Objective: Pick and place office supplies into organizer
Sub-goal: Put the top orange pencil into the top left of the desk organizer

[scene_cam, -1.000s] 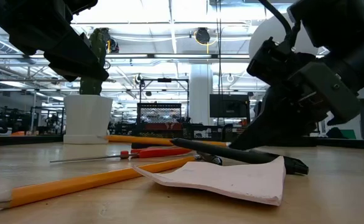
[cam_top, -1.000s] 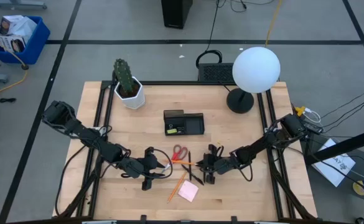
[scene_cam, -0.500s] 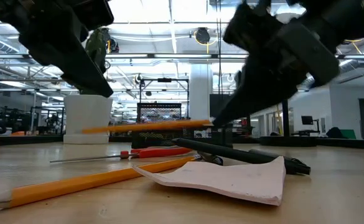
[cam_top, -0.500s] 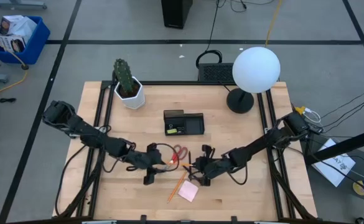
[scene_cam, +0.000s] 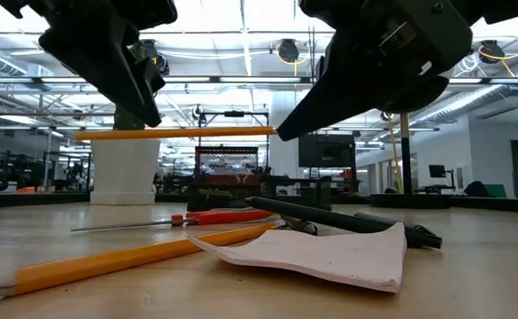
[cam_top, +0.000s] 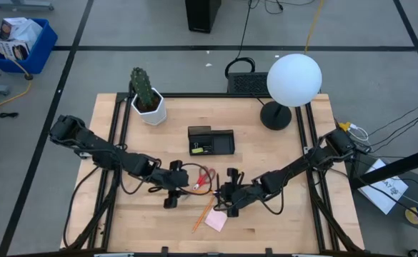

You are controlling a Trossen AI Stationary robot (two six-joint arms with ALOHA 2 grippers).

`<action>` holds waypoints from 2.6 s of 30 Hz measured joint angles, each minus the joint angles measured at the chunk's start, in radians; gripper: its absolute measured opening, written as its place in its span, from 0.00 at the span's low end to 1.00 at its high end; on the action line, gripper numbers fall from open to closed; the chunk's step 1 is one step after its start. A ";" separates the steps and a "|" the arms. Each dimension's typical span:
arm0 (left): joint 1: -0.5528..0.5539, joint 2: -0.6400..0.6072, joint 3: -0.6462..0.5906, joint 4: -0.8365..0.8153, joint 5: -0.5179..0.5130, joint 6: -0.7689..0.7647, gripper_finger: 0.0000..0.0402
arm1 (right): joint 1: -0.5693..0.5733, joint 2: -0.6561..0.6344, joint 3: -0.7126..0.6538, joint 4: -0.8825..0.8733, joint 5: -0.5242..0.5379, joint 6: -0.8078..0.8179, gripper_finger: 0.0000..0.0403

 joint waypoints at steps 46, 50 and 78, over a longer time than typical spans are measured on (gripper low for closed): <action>-0.023 0.000 0.000 -0.008 0.029 0.033 0.06 | 0.023 0.002 0.000 0.209 -0.027 -0.075 0.20; -0.052 0.000 0.000 -0.008 -0.035 0.042 0.05 | 0.032 0.001 0.000 0.214 -0.023 -0.080 0.29; -0.164 -0.021 -0.348 1.010 -0.235 0.110 0.06 | 0.130 -0.118 -0.339 0.949 0.166 -0.279 0.29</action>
